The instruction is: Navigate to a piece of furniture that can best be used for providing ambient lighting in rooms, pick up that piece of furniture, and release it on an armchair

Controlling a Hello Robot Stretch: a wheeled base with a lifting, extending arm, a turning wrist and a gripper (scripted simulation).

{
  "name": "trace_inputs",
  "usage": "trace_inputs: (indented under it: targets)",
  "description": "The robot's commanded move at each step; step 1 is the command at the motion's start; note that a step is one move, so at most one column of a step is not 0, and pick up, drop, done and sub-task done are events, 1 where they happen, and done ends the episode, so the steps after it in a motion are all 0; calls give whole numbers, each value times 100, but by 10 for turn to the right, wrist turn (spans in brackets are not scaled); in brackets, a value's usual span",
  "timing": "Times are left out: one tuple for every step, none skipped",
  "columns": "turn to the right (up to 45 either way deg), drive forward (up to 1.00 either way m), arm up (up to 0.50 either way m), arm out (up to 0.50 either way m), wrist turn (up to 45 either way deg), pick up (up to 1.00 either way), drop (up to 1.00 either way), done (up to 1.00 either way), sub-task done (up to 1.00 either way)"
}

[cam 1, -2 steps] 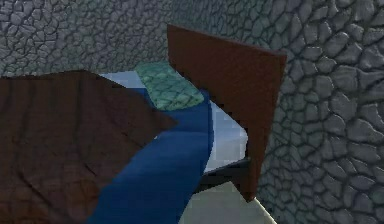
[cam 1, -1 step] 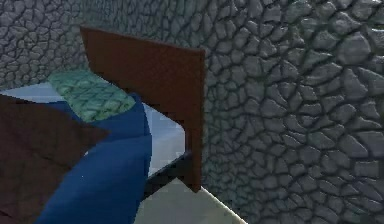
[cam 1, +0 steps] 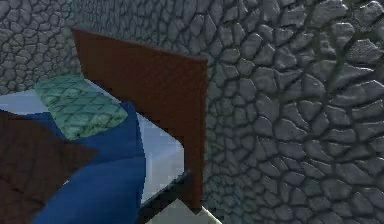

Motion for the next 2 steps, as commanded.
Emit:
trace_inputs:
  targets:
    - [330,0,0,0,0,0,0,0,0]
    - [0,35,0,0,0,0,0,0,0]
